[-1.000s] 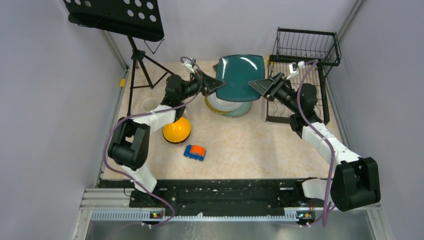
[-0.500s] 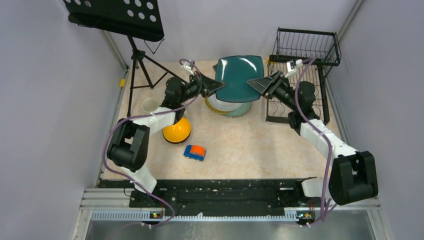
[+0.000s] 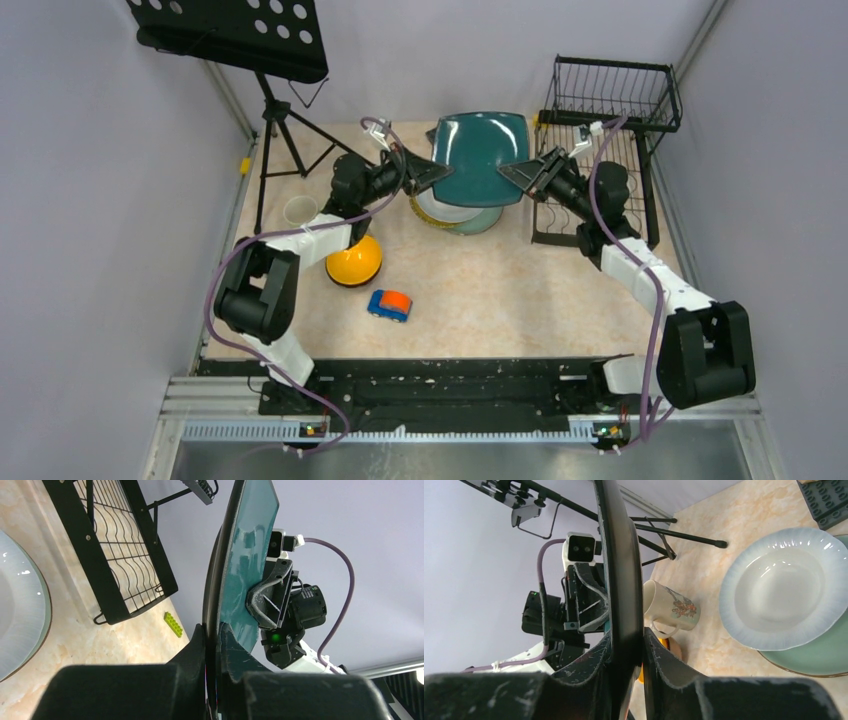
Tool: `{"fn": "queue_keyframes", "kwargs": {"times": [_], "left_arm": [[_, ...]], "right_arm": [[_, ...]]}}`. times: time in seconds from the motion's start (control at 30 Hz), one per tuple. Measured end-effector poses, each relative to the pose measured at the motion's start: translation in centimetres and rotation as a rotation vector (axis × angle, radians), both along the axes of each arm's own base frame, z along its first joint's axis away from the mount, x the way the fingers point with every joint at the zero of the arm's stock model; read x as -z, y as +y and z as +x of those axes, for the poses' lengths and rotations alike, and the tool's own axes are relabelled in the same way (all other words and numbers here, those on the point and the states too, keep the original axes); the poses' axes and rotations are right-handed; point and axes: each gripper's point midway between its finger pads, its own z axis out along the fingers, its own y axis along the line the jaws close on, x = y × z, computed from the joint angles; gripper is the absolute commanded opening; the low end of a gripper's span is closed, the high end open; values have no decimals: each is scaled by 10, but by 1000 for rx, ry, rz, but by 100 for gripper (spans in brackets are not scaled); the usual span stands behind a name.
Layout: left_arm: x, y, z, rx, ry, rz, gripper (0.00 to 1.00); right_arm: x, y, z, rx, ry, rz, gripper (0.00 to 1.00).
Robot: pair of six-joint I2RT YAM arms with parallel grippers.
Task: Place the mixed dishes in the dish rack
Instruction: Insert the plate into the dish rack.
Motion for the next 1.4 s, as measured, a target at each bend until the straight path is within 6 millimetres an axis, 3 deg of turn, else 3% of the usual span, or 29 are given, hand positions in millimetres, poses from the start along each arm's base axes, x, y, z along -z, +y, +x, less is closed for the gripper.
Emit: {"fn": "queue_keyframes", "kwargs": {"times": [0.2,0.43,0.57,0.7,0.8,1.0,1.2,1.3,1.4], "left_arm": [[3,-1,-1,5,2,13,33],[5,-4,0,22,3,59,48],[8,-6,1,25,-1,115,67],[12,-6,4,17,-5,205,75],[17,-2,6,-10,-13,286,91],[20,14,9,-85,-57,434,98],[28,31,6,-127,-95,560,99],[36,37,4,-130,-108,619,99],[41,42,1,-128,-120,661,99]], "right_arm": [[6,-1,0,0,21,-14,0],[13,-1,0,-5,31,-69,0],[19,-3,-1,3,36,-100,0],[28,-6,-1,15,62,-131,0],[34,-9,-2,29,73,-159,0],[55,-18,-3,69,130,-250,0],[69,-30,-5,98,183,-376,0],[55,-37,-4,111,173,-453,0],[24,-46,2,148,113,-524,0]]}}
